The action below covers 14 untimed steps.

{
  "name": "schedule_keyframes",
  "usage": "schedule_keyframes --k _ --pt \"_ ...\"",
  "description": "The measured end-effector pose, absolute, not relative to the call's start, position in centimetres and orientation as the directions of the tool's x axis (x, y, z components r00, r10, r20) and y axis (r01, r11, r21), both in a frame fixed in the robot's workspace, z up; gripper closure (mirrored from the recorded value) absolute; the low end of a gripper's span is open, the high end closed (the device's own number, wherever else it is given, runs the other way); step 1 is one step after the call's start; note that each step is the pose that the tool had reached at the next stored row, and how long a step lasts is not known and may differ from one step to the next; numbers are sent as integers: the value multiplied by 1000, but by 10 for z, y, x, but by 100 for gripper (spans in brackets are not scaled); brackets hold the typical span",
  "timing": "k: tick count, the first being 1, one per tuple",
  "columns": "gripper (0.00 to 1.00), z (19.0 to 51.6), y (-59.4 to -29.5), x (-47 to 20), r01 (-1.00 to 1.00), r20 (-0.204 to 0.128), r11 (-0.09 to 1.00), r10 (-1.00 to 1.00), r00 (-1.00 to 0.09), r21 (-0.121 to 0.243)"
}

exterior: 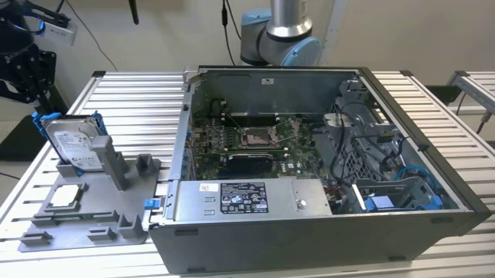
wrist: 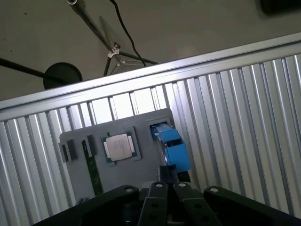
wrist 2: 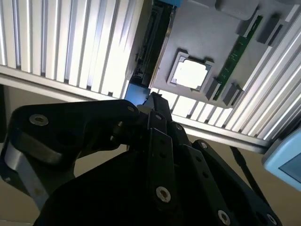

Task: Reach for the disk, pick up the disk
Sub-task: 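Pick up the disk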

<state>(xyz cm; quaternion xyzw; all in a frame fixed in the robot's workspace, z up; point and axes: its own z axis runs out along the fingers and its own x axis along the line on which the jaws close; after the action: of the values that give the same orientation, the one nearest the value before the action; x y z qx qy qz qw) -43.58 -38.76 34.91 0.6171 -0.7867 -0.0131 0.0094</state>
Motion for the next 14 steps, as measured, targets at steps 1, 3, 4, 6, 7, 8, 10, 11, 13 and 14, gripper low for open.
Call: schedule_keyframes --k 1,3,4,6,7,8,10,11,13,14 --pt "100 349 -388 -436 -971 -1 238 -971 -238 32" --pt "0 349 -388 -436 -971 -1 238 -971 -238 32" --pt "0 349 -388 -436 -971 -1 238 -971 -238 32" --pt "0 349 -388 -436 -971 -1 238 -971 -238 32" --pt "0 349 -388 -436 -971 -1 238 -971 -238 32" --pt "0 349 -388 -436 -971 -1 238 -971 -238 32" --pt "0 349 -388 -436 -971 -1 238 -971 -238 32" --pt "0 349 -388 -436 -971 -2 238 -971 -238 32" --pt "0 349 -386 -436 -971 -1 238 -971 -238 32" --pt "0 348 -385 -436 -971 -1 238 -971 -238 32"
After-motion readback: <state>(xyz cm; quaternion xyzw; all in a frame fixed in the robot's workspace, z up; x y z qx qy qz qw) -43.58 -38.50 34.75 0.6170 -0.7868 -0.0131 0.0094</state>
